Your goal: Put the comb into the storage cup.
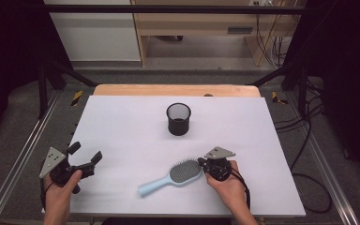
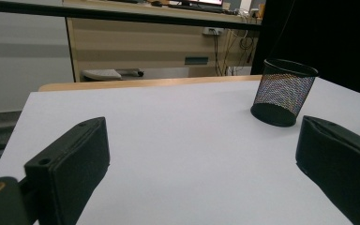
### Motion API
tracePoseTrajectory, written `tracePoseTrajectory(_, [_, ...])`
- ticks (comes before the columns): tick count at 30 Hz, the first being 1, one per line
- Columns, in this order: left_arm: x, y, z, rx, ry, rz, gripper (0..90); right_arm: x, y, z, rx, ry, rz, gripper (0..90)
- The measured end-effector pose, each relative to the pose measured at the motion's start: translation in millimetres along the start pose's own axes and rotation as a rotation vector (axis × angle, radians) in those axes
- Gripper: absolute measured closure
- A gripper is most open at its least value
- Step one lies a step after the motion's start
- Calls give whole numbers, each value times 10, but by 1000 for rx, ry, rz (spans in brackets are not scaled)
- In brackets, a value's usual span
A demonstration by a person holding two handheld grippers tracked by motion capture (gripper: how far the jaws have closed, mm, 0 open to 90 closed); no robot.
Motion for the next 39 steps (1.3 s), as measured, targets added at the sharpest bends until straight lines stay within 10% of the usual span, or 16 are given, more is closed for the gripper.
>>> tracePoseTrajectory(31, [-25,-34,-147,74,-33,30,36,68,-19,285,-16,9,-8,887])
tracePoseTrajectory(39, [-172,-65,-406,161,-76,74,34,-78,173,135,-32,-29,-123,618])
Point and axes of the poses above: each handheld gripper's, and its own axes: y roughly backward along the jaws, x roughly out of its underside, z roughly to its left, the point moved 6 cm from there along -y, roughly forward along the jaws, and after that the axes turned 12 degrees about -y, right-handed, at the moved point
